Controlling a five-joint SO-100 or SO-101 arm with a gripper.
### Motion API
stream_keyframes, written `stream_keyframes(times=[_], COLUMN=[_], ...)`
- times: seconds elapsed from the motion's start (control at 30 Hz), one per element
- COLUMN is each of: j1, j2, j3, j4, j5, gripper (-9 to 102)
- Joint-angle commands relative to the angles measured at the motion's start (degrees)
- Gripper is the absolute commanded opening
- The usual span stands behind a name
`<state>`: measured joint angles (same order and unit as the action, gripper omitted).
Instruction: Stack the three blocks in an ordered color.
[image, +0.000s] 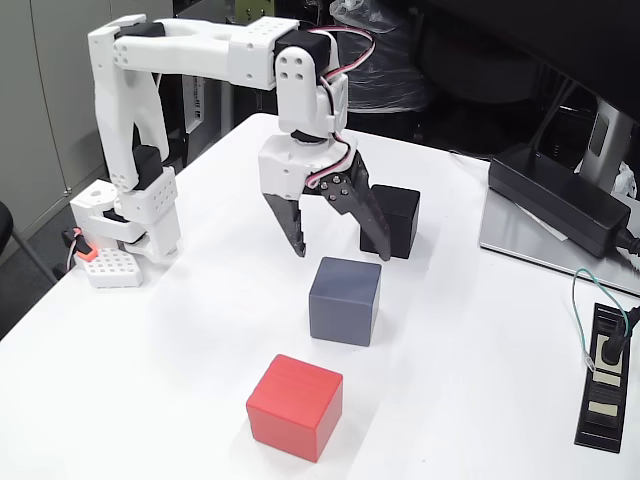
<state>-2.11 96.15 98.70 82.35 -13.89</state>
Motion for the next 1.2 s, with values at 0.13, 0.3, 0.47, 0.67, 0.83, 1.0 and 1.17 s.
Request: stream_keyframes(times=[0.13,0.3,0.47,0.67,0.83,1.0,1.17], j1=[0.3,0.3,0.3,0.3,0.3,0.3,0.4], j2=[-3.7,-8.2,-12.0,-12.6,-12.6,-12.2,-11.9], j3=[-1.3,-1.3,-1.5,-1.4,-1.4,-1.8,-2.3], j4=[-6.2,-9.1,-9.2,-9.2,-9.2,-9.2,-9.0], j5=[-0.5,-0.4,-0.4,-0.5,-0.5,-0.4,-0.4], gripper=[34,34,34,34,26,9,-2])
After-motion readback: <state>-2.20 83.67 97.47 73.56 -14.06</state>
